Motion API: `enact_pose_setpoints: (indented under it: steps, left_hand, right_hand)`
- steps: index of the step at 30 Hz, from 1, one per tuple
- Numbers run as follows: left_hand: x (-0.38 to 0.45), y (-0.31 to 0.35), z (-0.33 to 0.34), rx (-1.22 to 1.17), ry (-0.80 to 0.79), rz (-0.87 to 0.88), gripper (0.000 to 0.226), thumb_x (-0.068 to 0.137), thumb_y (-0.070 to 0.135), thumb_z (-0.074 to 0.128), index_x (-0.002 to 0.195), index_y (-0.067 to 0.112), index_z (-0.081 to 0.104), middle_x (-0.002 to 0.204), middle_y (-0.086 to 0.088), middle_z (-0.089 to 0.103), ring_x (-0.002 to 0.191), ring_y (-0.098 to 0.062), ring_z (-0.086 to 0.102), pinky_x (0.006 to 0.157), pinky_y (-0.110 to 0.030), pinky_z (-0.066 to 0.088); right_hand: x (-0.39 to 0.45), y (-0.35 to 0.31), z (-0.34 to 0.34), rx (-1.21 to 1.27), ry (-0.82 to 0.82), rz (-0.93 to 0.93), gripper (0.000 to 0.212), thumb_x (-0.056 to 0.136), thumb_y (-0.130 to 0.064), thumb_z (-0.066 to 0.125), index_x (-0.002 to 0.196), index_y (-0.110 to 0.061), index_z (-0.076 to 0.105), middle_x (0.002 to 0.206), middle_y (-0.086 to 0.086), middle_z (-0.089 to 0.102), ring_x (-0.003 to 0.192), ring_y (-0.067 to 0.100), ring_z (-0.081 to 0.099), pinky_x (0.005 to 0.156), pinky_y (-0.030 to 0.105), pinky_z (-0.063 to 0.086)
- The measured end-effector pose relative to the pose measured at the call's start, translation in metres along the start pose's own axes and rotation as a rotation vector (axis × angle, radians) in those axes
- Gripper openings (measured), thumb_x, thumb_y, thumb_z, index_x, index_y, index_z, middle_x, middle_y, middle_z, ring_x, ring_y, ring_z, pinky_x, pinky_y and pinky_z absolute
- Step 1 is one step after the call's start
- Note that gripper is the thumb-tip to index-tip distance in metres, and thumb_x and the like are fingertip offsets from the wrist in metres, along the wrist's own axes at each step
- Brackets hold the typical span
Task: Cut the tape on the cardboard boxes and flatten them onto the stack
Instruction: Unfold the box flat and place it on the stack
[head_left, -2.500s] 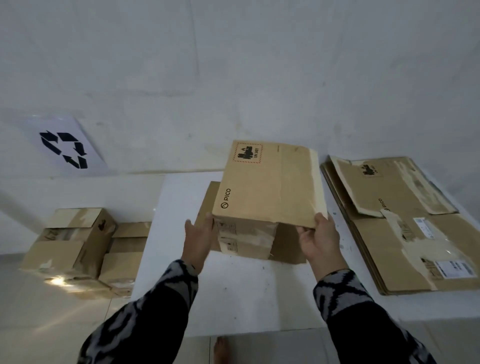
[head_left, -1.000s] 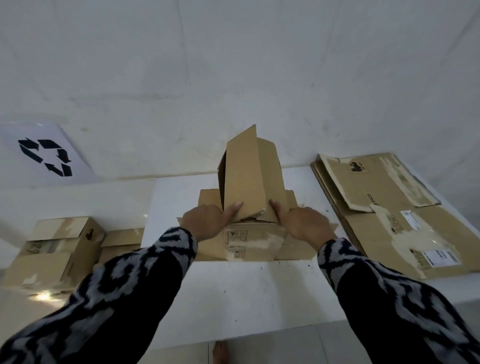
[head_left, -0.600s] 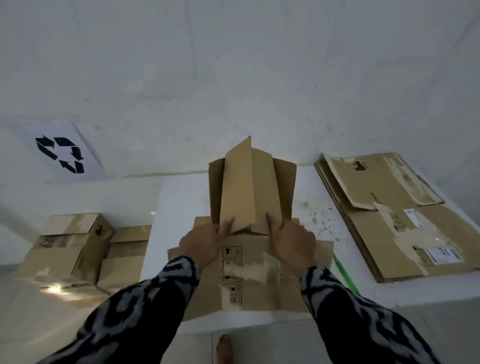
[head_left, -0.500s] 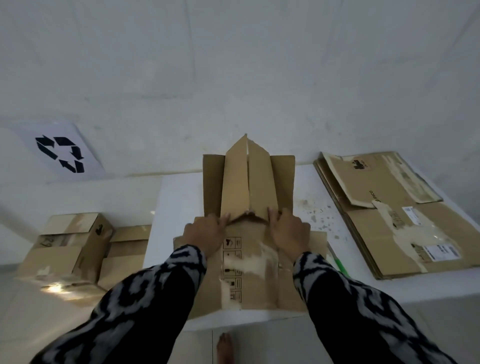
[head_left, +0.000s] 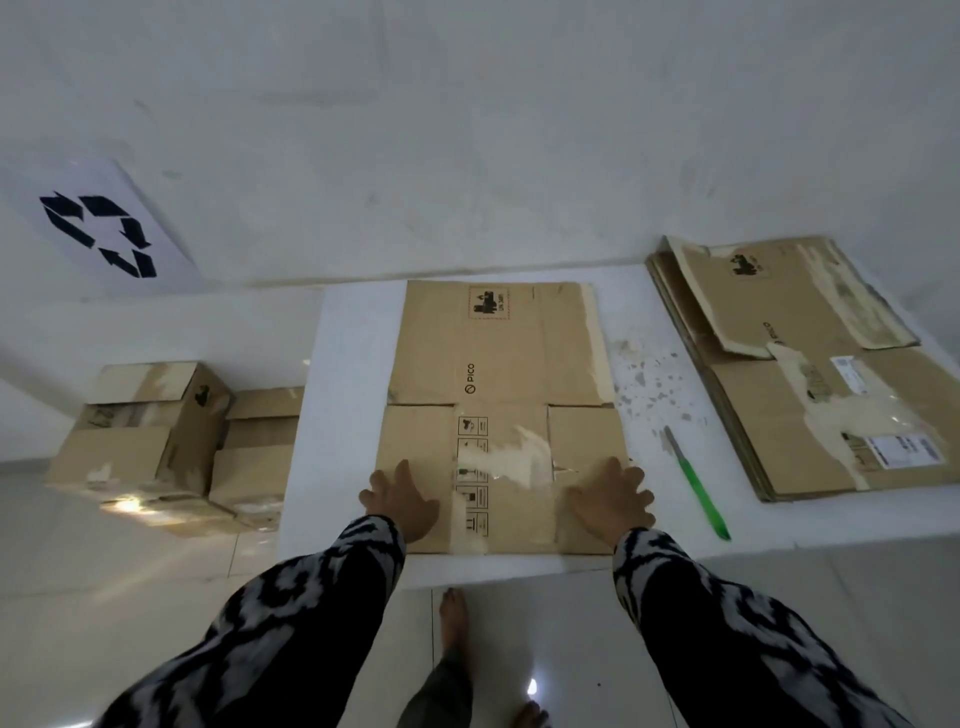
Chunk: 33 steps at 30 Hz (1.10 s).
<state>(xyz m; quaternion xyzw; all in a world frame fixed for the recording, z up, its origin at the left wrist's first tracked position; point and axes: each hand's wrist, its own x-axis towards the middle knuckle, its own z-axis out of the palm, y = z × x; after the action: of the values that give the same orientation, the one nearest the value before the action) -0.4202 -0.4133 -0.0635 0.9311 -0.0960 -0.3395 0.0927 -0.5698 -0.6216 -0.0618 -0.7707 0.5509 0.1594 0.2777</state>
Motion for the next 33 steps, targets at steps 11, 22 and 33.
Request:
enact_pose_setpoints:
  steps: [11,22,33]
  left_hand:
    - [0.049,-0.010,-0.015,-0.357,0.096,-0.208,0.079,0.088,0.047,0.064,0.139,0.000,0.027,0.141,-0.020,0.039,0.127,-0.041,0.042,0.103,-0.044,0.037]
    - [0.054,0.002,-0.035,-0.769,-0.066,-0.002,0.043,0.096,0.035,0.059,0.133,0.015,0.053,0.127,-0.013,0.062,0.108,-0.034,0.061,0.100,-0.052,0.048]
    - [-0.048,0.109,-0.016,-0.672,0.372,0.186,0.035,0.097,0.033,0.059,0.128,0.016,0.059,0.115,-0.007,0.064,0.099,-0.027,0.058,0.089,-0.041,0.046]
  right_hand:
    - [0.038,0.010,-0.011,0.271,-0.011,0.222,0.079,0.071,-0.058,0.064,0.130,-0.012,0.041,0.128,0.010,0.045,0.117,0.033,0.046,0.094,0.040,0.044]
    - [0.043,0.030,-0.033,0.524,-0.119,-0.179,0.044,0.094,-0.024,0.055,0.137,-0.024,0.046,0.125,-0.006,0.058,0.113,0.019,0.056,0.102,0.037,0.044]
    - [0.057,0.088,-0.142,0.503,0.001,-0.426,0.036,0.096,-0.031,0.048,0.133,-0.030,0.049,0.112,-0.010,0.064,0.097,0.013,0.060,0.089,0.035,0.049]
